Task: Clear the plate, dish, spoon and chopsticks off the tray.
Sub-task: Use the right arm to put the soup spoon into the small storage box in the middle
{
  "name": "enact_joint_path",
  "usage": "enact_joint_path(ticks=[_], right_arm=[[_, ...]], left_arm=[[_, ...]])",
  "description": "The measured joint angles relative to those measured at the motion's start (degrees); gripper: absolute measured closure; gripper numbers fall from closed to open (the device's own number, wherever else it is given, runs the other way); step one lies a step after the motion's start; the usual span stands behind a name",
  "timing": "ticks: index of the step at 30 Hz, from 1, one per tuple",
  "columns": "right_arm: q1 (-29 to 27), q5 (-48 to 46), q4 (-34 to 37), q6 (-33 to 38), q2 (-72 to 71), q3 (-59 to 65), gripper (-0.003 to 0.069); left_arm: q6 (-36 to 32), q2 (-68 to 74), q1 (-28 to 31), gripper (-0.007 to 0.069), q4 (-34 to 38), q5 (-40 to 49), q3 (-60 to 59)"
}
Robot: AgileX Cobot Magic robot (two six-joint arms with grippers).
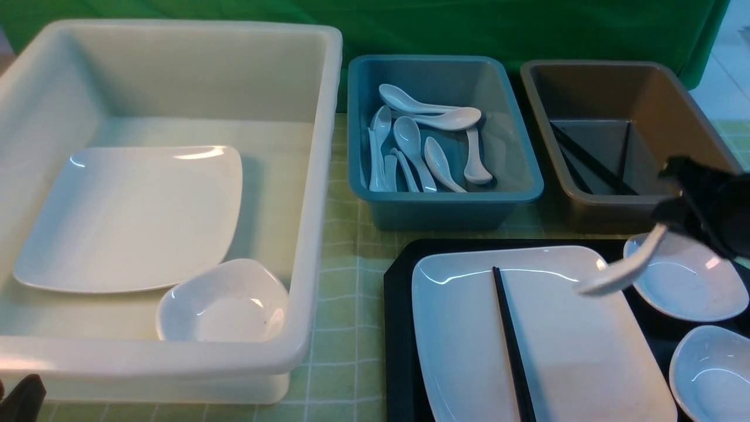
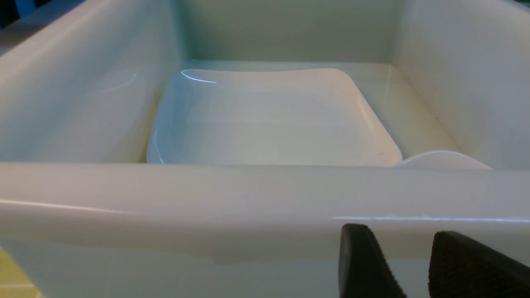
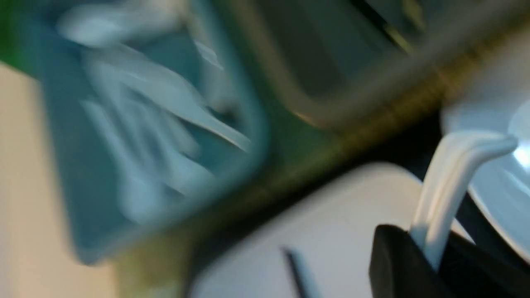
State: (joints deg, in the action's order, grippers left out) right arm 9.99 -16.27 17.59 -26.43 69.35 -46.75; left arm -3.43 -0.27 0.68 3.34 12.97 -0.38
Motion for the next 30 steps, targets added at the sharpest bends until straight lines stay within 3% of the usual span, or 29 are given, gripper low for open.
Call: enact_joint_path(ticks=[4, 11, 19, 27, 30], right_arm=[[3.29, 5.67, 0.94, 6.98, -0.22, -7.5, 0.0615], [8.74, 11.66, 1.13, 22.62, 17.39, -26.17, 0.0611], [10.51, 14.46, 1.13, 24.48, 38.44, -37.72, 0.0575], [12.18, 13.01, 1.13, 24.73, 48.23, -42.05, 0.035], [12.18, 9.4, 1.03, 25.12, 47.2, -42.25, 0.0316]], left_arm=[[0.0, 0.0, 0.0, 0.04, -0.06, 0.0, 0.0], [0.0, 0.0, 0.0, 0.04, -0.29, 0.0, 0.0], [0.0, 0.0, 0.0, 0.04, -0.29, 0.0, 0.0], [0.0, 0.0, 0.0, 0.04, -0.29, 0.0, 0.0], [0.0, 0.0, 0.0, 0.04, -0.48, 0.0, 0.0]])
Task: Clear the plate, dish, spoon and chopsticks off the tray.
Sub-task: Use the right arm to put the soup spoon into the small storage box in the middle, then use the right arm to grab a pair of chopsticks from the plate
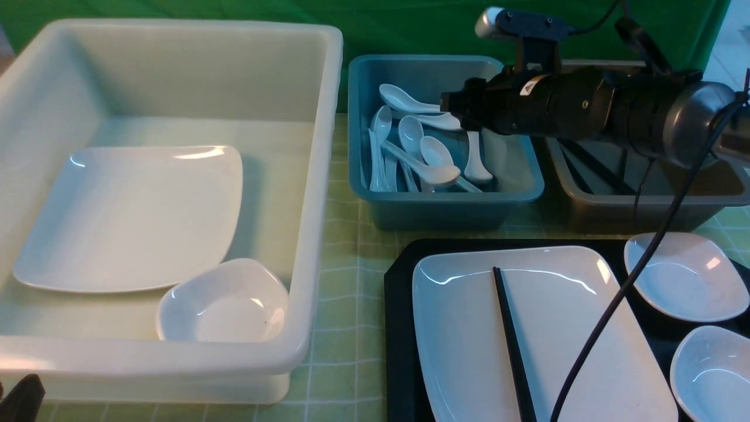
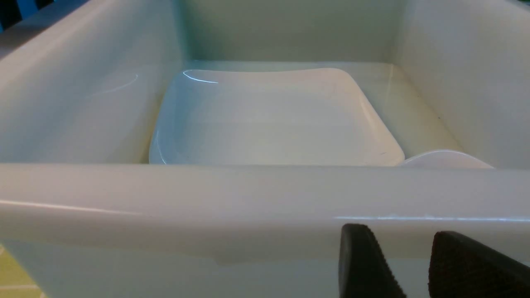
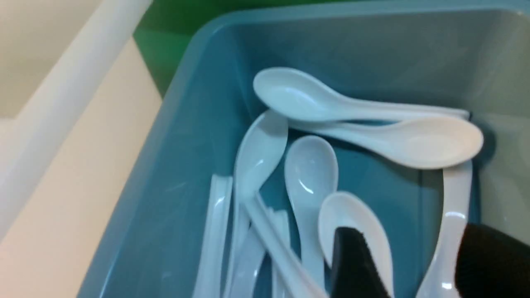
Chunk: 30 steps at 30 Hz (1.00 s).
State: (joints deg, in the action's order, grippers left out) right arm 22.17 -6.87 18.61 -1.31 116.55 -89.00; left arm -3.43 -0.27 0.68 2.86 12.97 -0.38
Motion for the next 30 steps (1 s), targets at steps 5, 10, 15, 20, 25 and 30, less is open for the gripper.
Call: enact_joint_path(ticks=[5, 10, 15, 20, 25, 30], right_arm=[[-0.11, -10.34, -0.13, 5.67, -5.94, 0.0, 0.0316], [-0.5, -30.25, -0.2, 12.18, -17.44, -0.25, 0.044], [-0.43, -52.52, -1.95, 12.26, -25.48, -0.35, 0.0599], [1.27, -60.35, -4.13, 8.36, -26.87, 5.45, 0.0627], [6.69, -54.13, -4.93, 2.79, -26.62, 19.1, 0.0571], [12.29, -44.14, -9.13, -3.81, -26.14, 27.37, 0.0412]], left_arm=[[0.0, 0.0, 0.0, 0.04, 0.0, 0.0, 0.0], [0.0, 0.0, 0.0, 0.04, 0.0, 0.0, 0.0], [0.0, 0.0, 0.0, 0.04, -0.06, 0.0, 0.0], [0.0, 0.0, 0.0, 0.04, -0.14, 0.0, 0.0], [0.0, 0.0, 0.0, 0.04, -0.27, 0.0, 0.0], [0.0, 0.0, 0.0, 0.04, -0.27, 0.0, 0.0]])
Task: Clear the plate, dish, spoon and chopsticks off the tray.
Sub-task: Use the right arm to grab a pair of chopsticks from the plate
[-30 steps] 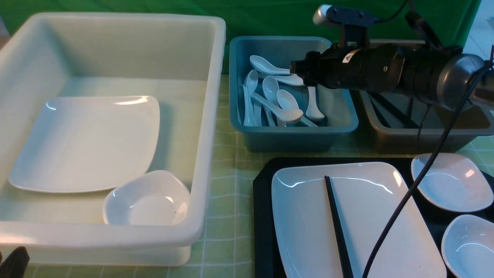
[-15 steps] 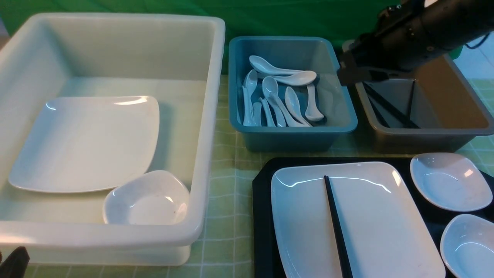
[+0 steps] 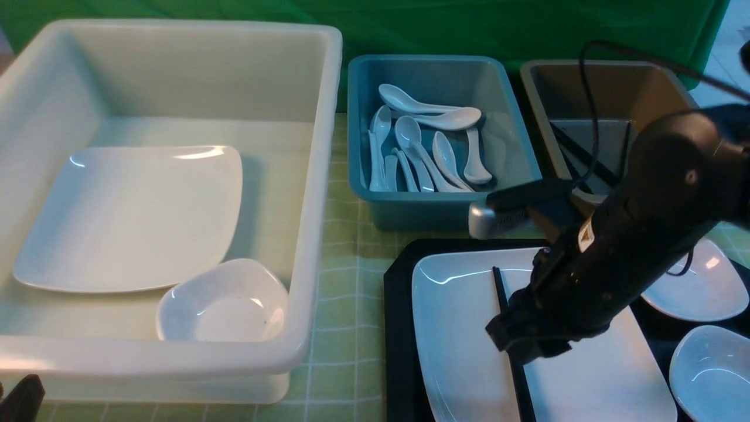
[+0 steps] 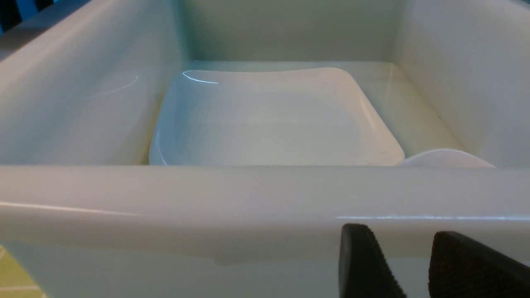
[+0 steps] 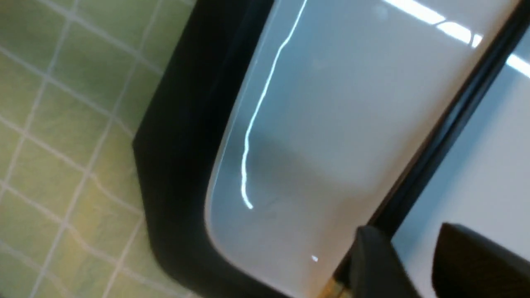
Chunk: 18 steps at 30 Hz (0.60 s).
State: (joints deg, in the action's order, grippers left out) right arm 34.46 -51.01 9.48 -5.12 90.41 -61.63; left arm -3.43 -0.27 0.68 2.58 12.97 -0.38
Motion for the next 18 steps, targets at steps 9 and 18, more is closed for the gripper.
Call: enact_joint_path(ticks=[9, 18], right_arm=[[3.14, 3.21, -8.09, -13.86, 5.16, 1.34, 0.0305], [3.18, 2.95, -8.36, -14.7, 12.72, 1.27, 0.0308]], left_arm=[[0.0, 0.0, 0.0, 0.04, -0.17, 0.0, 0.0], [0.0, 0.0, 0.0, 0.04, -0.24, 0.07, 0.0]])
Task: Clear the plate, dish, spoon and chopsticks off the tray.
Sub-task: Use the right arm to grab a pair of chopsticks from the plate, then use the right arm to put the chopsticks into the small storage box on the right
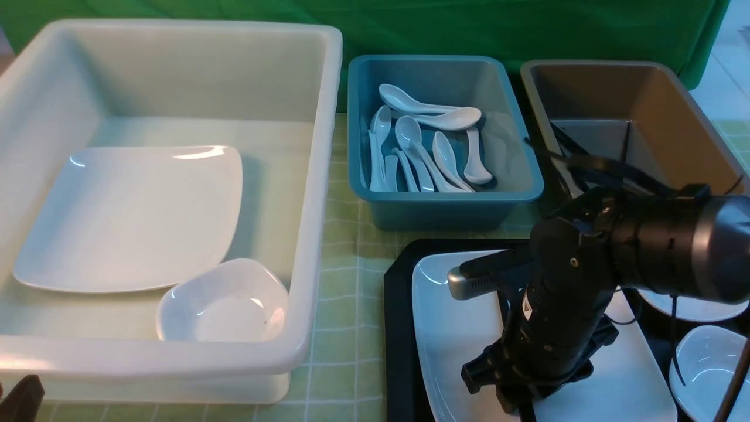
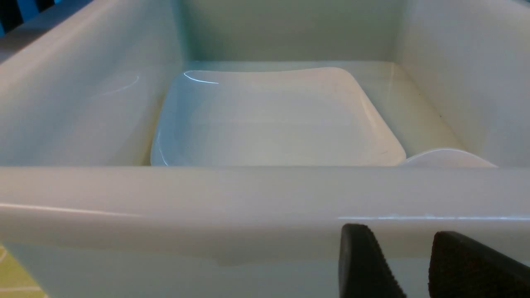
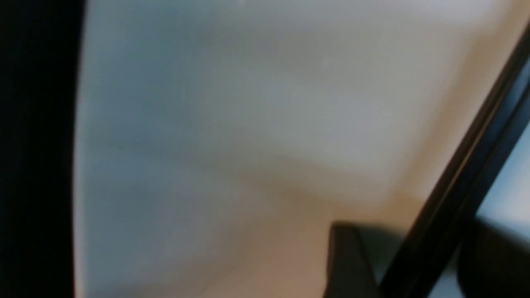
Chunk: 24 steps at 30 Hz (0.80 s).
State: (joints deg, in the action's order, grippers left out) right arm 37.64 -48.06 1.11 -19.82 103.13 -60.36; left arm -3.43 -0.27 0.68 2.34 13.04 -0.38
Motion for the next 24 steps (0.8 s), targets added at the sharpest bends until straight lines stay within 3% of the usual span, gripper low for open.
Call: enact_joint_path(ticks=[4, 8, 13, 17, 21, 24], right_arm=[[0.0, -0.14, -0.11, 0.0, 0.12, -0.18, 0.0379], [0.0, -0.55, -0.47, 0.64, 0.1, -0.49, 0.0564], [0.13, -5.43, -0.41, 1.45, -1.53, -0.48, 0.0557], [0.85, -12.34, -0.53, 3.1, -10.74, -0.48, 0.0557], [0.79, -12.7, -5.57, 3.15, -21.14, -1.11, 0.0557], [-2.26, -11.95, -8.26, 3.21, -24.78, -3.99, 0.0557]], left_arm=[[0.0, 0.0, 0.0, 0.04, -0.1, 0.05, 0.0], [0.0, 0.0, 0.0, 0.04, -0.14, 0.05, 0.0], [0.0, 0.0, 0.0, 0.04, -0.14, 0.1, 0.0], [0.0, 0.0, 0.0, 0.04, -0.14, 0.1, 0.0], [0.0, 0.0, 0.0, 0.04, -0.14, 0.1, 0.0], [0.0, 0.0, 0.0, 0.04, -0.14, 0.1, 0.0]])
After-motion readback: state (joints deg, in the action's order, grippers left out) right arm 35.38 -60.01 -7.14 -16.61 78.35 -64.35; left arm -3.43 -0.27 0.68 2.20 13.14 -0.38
